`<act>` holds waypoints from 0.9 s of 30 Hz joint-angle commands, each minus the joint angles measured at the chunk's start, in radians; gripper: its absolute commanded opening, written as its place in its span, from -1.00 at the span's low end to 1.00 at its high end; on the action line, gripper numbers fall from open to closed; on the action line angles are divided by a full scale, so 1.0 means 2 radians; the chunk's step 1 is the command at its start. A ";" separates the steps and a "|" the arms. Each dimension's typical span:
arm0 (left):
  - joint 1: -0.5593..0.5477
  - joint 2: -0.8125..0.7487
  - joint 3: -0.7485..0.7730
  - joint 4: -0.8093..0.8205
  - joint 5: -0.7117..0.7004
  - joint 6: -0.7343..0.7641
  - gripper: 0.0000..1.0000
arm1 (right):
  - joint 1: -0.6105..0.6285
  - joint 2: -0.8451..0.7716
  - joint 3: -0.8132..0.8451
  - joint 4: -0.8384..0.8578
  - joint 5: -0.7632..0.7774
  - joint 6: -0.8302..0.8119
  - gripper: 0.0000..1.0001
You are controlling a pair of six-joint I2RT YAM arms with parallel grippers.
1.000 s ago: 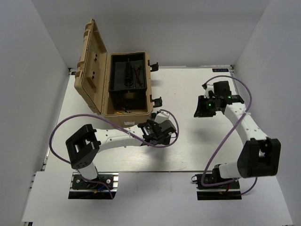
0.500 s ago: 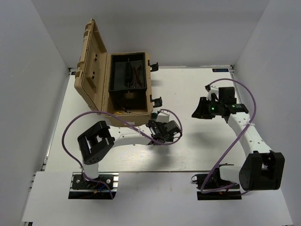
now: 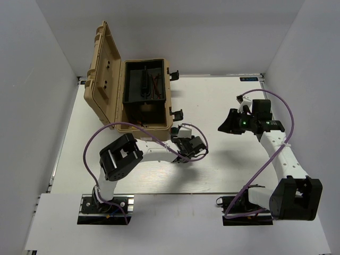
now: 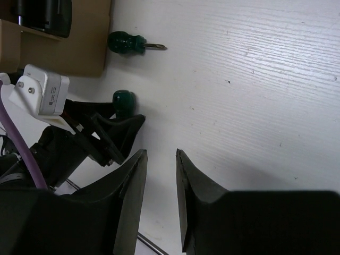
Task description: Sort the tools into containers
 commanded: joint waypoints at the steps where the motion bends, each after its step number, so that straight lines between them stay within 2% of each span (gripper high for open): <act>1: 0.007 -0.004 0.012 0.001 -0.029 -0.016 0.32 | -0.009 -0.013 -0.006 0.016 -0.018 0.008 -0.30; 7: -0.010 -0.006 0.017 -0.003 -0.029 0.006 -0.27 | -0.014 -0.012 -0.009 0.016 -0.033 0.000 -0.26; 8: -0.010 -0.017 0.017 -0.003 -0.020 0.018 -0.32 | -0.014 -0.011 -0.009 0.016 -0.034 -0.004 0.14; 9: -0.010 -0.021 0.017 0.013 0.000 0.033 -0.37 | -0.013 -0.010 -0.010 0.016 -0.037 -0.016 0.34; 11: -0.021 -0.032 0.039 0.018 0.019 0.086 -0.51 | -0.014 -0.007 -0.014 0.017 -0.041 -0.030 0.61; 12: -0.021 -0.047 0.047 0.023 0.033 0.102 -0.56 | -0.028 -0.004 -0.014 0.017 -0.041 -0.037 0.61; 13: -0.026 -0.057 0.061 0.037 0.047 0.124 -0.61 | -0.029 -0.002 -0.014 0.015 -0.045 -0.041 0.56; 16: -0.026 -0.102 0.088 0.071 0.091 0.205 -0.76 | -0.031 0.002 -0.017 0.016 -0.056 -0.057 0.01; 17: -0.026 -0.113 0.095 0.071 0.105 0.235 -0.85 | -0.033 0.003 -0.017 0.016 -0.066 -0.059 -0.58; 18: -0.022 -0.122 0.103 0.076 0.112 0.247 -0.85 | -0.034 0.004 -0.019 0.017 -0.069 -0.060 -0.85; 19: -0.017 -0.142 0.117 0.072 0.112 0.259 -0.87 | -0.035 0.005 -0.019 0.017 -0.071 -0.064 -1.00; 22: 0.004 -0.154 0.153 0.049 0.064 0.277 -0.93 | -0.035 0.009 -0.020 0.019 -0.073 -0.070 -1.00; 27: 0.098 -0.154 0.207 0.014 0.030 0.296 -0.96 | -0.030 0.038 -0.012 0.006 -0.093 -0.098 -1.00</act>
